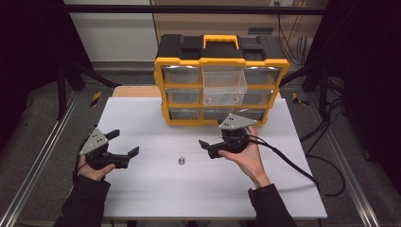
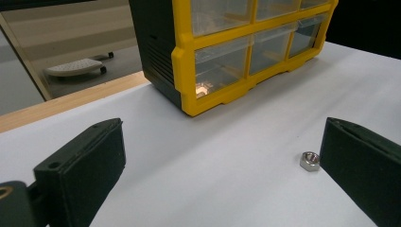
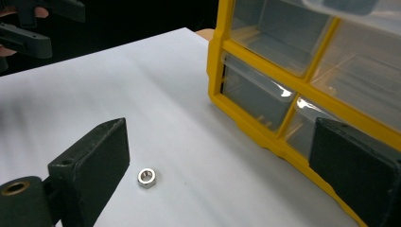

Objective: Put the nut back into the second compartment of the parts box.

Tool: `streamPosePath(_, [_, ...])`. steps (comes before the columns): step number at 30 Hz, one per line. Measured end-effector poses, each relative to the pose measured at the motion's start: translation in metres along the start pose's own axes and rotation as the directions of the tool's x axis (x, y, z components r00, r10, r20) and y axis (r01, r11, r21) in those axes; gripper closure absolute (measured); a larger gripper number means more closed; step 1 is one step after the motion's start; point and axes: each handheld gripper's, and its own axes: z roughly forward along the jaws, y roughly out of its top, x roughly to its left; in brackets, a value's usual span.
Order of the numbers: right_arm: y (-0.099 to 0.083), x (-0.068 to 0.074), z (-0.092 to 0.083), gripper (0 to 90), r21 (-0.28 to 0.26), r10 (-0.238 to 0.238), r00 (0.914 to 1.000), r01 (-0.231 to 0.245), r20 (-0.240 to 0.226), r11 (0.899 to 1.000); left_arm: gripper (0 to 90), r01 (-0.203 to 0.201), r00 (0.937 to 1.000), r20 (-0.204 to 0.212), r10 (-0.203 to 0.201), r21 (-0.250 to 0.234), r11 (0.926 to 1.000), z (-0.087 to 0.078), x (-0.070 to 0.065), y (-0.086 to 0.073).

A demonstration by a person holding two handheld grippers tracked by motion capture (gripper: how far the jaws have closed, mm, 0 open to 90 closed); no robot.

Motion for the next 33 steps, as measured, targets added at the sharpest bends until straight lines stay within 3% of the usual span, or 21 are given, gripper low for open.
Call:
streamPosePath(13, [-0.002, 0.016, 0.028, 7.0, 0.041, -0.018, 0.9991, 0.019, -0.039, 0.999, 0.4, 0.001, 1.0, -0.001, -0.001, -0.003, 1.0, -0.001, 0.0, 0.0])
streamPosePath(33, [-0.019, 0.034, 0.069, 8.5, 0.108, -0.007, 0.9973, 0.015, -0.073, 0.994, 0.4, -0.001, 1.0, 0.004, 0.001, -0.007, 1.0, -0.001, 0.0, 0.0])
